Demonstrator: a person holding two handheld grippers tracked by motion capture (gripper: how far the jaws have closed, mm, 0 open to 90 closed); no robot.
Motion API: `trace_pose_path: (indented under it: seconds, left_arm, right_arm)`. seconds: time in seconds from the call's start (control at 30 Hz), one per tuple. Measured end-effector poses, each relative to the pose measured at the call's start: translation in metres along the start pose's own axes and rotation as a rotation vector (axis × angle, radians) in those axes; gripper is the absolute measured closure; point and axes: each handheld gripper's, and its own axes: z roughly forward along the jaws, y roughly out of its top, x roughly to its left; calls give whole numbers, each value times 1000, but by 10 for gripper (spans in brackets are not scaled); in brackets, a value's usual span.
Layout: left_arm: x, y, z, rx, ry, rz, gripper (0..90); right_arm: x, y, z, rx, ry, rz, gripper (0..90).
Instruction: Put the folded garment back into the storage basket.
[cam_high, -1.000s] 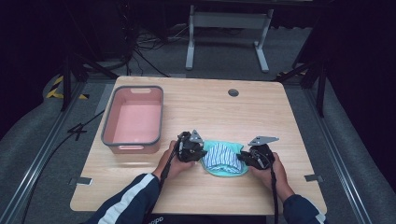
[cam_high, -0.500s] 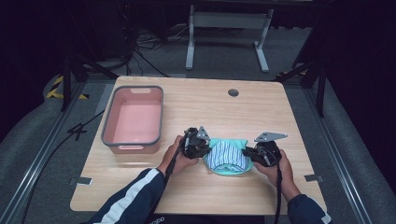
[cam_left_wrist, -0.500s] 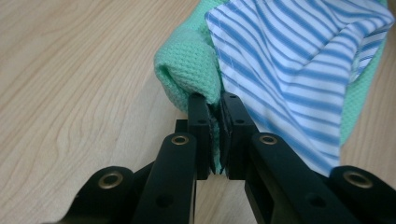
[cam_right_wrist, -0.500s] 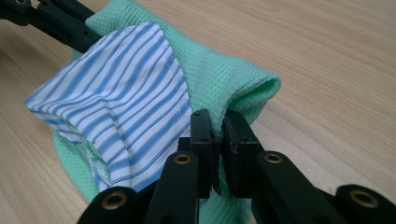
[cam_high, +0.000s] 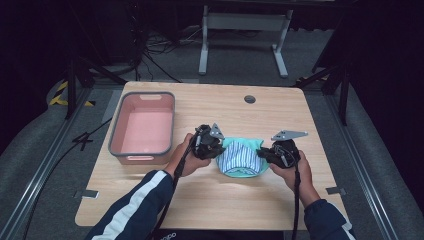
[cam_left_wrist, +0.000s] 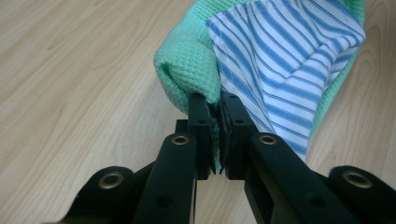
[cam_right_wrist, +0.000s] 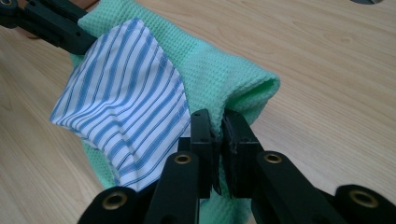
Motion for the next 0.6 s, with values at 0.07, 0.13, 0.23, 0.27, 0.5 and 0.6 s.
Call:
trace_pose_path:
  seconds: [0.07, 0.13, 0.23, 0.27, 0.5, 0.6]
  left_arm:
    - [3, 0, -6, 2, 7, 2, 844]
    - [5, 0, -12, 8, 17, 6, 844]
    - [9, 0, -21, 10, 27, 13, 844]
    - [11, -1, -25, 8, 35, 13, 844]
    - [27, -8, -50, -8, 72, -19, 844]
    - [34, -12, -58, -2, 88, -29, 844]
  right_arm:
    - [4, 5, 2, -1, 6, -9, 836]
    - [8, 11, 3, 0, 10, -24, 836]
    - [13, 23, 3, -12, 12, -41, 836]
    - [14, 26, 2, -16, 13, -47, 836]
    - [26, 54, 2, -38, 27, -83, 836]
    - [31, 63, 10, -42, 47, -83, 836]
